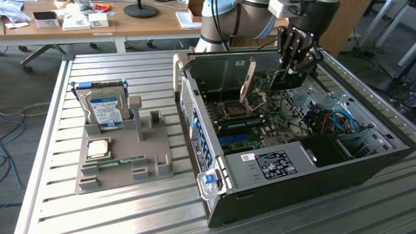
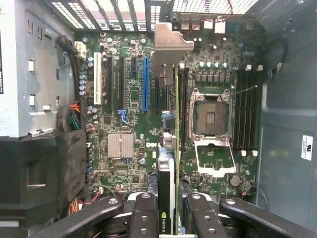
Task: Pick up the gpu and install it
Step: 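Insert the gpu into the slot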
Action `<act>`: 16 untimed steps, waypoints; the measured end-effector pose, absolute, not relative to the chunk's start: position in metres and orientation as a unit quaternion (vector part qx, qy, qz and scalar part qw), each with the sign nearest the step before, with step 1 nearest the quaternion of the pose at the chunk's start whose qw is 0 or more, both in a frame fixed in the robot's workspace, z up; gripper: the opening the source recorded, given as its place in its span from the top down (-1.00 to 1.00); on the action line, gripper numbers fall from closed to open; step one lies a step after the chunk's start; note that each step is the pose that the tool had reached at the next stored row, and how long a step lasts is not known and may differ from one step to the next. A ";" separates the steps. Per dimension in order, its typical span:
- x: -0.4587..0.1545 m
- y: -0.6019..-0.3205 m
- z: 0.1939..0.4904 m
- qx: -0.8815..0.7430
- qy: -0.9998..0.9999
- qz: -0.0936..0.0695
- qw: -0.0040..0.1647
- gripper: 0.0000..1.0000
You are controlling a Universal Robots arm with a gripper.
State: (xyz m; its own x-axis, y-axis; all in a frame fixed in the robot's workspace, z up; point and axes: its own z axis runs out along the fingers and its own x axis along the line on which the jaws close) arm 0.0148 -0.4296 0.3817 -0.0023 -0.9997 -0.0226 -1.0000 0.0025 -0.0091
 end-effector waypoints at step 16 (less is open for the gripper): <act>0.014 -0.430 0.379 -0.706 0.708 0.005 0.011 0.47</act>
